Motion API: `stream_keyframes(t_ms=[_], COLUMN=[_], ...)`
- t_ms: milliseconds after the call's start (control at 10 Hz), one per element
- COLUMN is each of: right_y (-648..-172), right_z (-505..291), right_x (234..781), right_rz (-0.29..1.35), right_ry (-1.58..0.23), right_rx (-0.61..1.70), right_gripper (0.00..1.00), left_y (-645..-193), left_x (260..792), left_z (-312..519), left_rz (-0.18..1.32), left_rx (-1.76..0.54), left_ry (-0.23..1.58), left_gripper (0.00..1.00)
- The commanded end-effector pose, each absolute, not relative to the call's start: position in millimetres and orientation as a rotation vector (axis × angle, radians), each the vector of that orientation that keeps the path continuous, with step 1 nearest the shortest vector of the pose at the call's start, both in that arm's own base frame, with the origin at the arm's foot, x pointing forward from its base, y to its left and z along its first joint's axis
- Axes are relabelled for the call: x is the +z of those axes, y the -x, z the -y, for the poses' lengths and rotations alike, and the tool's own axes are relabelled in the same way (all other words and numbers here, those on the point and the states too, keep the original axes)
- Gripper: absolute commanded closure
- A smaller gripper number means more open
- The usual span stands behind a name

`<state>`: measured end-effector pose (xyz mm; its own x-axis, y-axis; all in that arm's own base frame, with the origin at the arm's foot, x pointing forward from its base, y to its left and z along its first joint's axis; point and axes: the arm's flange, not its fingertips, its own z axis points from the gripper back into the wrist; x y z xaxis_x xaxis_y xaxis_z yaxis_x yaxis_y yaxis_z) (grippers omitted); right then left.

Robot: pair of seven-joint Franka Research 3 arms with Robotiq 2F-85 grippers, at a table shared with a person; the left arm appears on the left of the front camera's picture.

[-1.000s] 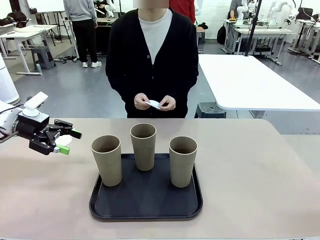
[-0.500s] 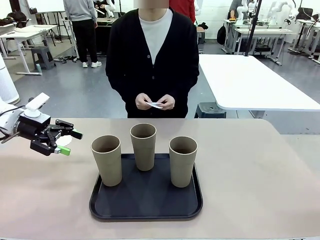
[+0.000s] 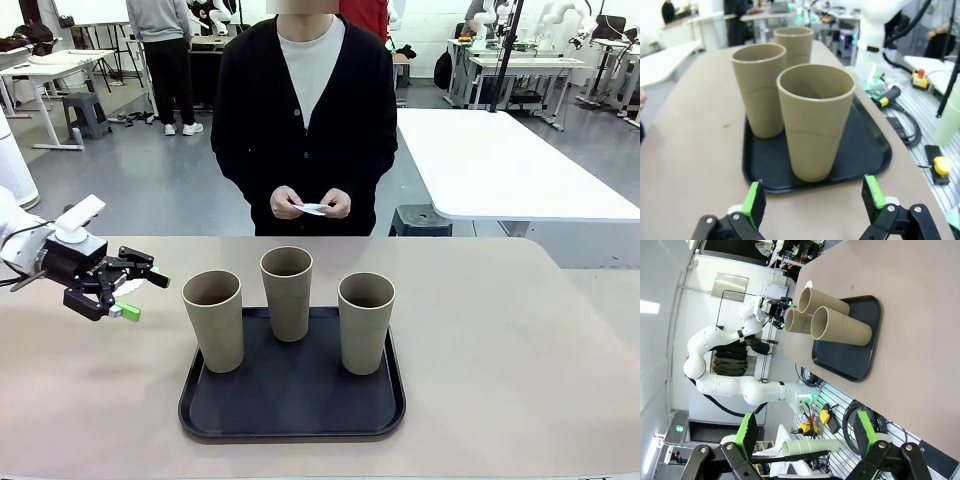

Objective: Place coasters on the table and set cups on them.
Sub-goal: Pick up one Reusable plastic cup and place it on a coaster set by the human.

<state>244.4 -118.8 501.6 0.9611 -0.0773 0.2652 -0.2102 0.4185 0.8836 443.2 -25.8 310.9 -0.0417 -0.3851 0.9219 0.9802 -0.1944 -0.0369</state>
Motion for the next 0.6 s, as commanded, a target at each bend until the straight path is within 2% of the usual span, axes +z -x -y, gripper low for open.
stream_keyframes(t_ms=[0,300,500], right_y=[-245,-245,-245], right_z=[119,119,119], right_x=[502,502,502], right_rz=[0.288,0.288,0.288], right_ry=[-1.151,-1.151,-1.151], right_rx=[0.087,0.087,0.087], right_gripper=[0.0,0.0,0.0], left_y=[-448,-455,-459], left_x=[301,294,291], left_z=[26,34,42], left_rz=[0.869,0.962,0.953], left_rx=[-1.594,-1.557,-1.546], left_ry=[1.067,1.056,1.058], left_gripper=[0.0,0.0,0.0])
